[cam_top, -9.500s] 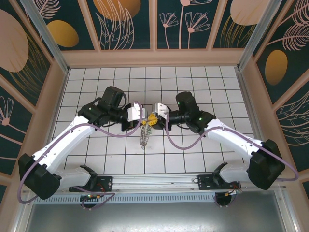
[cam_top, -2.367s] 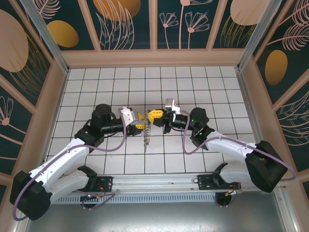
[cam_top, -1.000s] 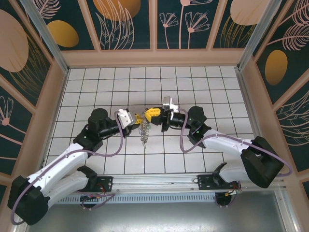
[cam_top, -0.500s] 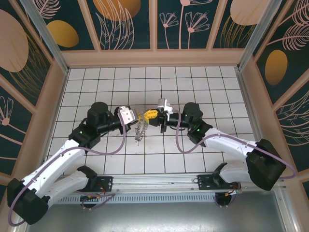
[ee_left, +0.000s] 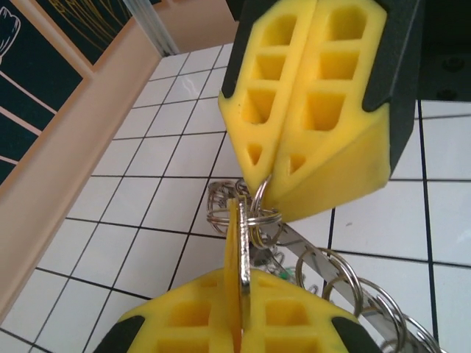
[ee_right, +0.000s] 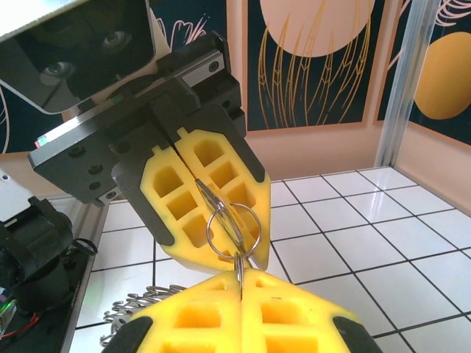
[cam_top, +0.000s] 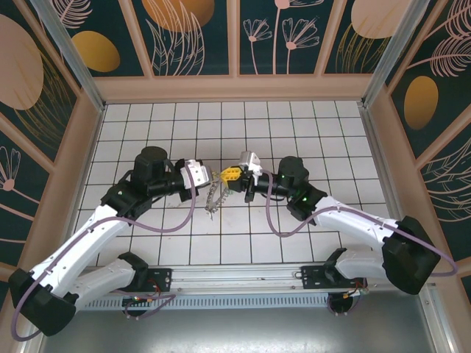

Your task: Put the keys on the keyring

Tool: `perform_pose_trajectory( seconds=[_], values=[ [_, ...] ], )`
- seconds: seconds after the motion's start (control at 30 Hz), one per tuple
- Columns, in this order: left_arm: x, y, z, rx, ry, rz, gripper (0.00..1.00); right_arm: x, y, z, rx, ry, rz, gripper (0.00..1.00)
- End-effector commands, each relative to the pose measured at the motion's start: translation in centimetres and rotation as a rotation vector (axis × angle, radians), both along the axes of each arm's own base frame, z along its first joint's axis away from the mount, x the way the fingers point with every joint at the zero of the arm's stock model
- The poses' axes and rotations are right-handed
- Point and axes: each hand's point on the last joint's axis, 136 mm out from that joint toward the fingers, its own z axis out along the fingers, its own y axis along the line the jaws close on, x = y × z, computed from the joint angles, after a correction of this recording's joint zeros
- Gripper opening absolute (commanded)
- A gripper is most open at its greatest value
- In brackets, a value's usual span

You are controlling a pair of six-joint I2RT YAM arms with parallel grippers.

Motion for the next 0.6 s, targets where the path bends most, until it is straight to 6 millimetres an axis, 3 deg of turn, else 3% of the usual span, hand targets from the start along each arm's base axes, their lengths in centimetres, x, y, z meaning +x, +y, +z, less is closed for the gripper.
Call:
perform_pose_trajectory(
  seconds=[0.0,0.07,0.27,0.57],
  values=[
    [0.1,0.4,1.0,0.065,-0.066,-0.020,0.00,-0.6,-0.2,0.9,0.001,-0.044,0.010,0.00],
    [0.3,0.6,1.6,0.104,-0.091,-0.029,0.00,-0.9,-0.1,0.7,-0.019,-0.053,0.032,0.00],
    [1.9,2.1,2.7,0.279,-0.212,-0.001,0.00,-0.9,-0.7,-0.8,-0.098,-0.099,0.020,0.20],
    [4.5,4.3,6.3,0.523,-0.426,0.025,0.00,-1.1,-3.7,-2.3,-0.164,-0.125,-0.042,0.26]
  ],
)
